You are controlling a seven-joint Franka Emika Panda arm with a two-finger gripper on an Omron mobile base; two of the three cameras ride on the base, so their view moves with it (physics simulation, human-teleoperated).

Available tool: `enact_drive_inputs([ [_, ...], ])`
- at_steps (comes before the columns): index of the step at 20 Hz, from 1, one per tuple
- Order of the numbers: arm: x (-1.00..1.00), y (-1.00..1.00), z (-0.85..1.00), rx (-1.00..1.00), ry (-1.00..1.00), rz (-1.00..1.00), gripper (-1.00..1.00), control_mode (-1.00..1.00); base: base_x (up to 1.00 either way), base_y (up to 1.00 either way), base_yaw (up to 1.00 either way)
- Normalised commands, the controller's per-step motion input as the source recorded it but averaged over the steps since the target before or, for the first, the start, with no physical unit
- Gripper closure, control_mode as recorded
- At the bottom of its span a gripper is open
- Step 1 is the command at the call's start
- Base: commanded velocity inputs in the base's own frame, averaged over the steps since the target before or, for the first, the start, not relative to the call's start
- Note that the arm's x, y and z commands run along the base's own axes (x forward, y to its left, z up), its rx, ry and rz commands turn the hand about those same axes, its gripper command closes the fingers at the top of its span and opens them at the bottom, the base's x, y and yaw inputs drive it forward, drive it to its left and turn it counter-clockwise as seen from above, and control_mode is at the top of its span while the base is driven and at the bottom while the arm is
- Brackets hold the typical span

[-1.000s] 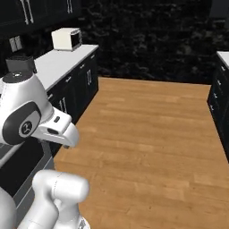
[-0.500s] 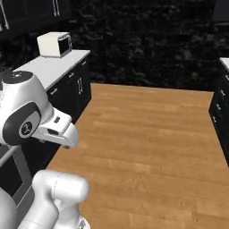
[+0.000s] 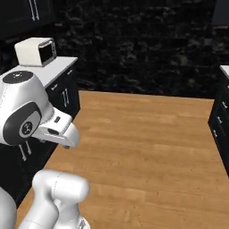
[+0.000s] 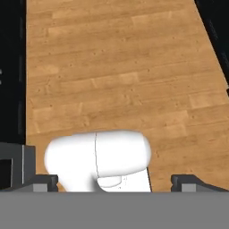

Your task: Gather all objects into one cabinet and sort the glasses and bowls to opposite sides.

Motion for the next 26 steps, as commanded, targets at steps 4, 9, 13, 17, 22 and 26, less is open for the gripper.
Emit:
enact_drive_inputs([
  [4, 0.0, 0.0, 0.0, 0.0, 0.0, 0.0, -1.0, 1.0, 1.0, 0.0, -0.13],
  [9, 0.0, 0.0, 0.0, 0.0, 0.0, 0.0, -1.0, 1.0, 1.0, 0.0, -0.13],
  [13, 0.0, 0.0, 0.0, 0.0, 0.0, 0.0, -1.0, 1.0, 1.0, 0.0, -0.11],
  [17, 0.0, 0.0, 0.0, 0.0, 0.0, 0.0, -1.0, 1.0, 1.0, 0.0, -0.09],
  [22, 0.0, 0.0, 0.0, 0.0, 0.0, 0.0, -1.0, 1.0, 1.0, 0.0, -0.09],
  [26, 0.0, 0.0, 0.0, 0.0, 0.0, 0.0, -1.0, 1.0, 1.0, 0.0, -0.11],
])
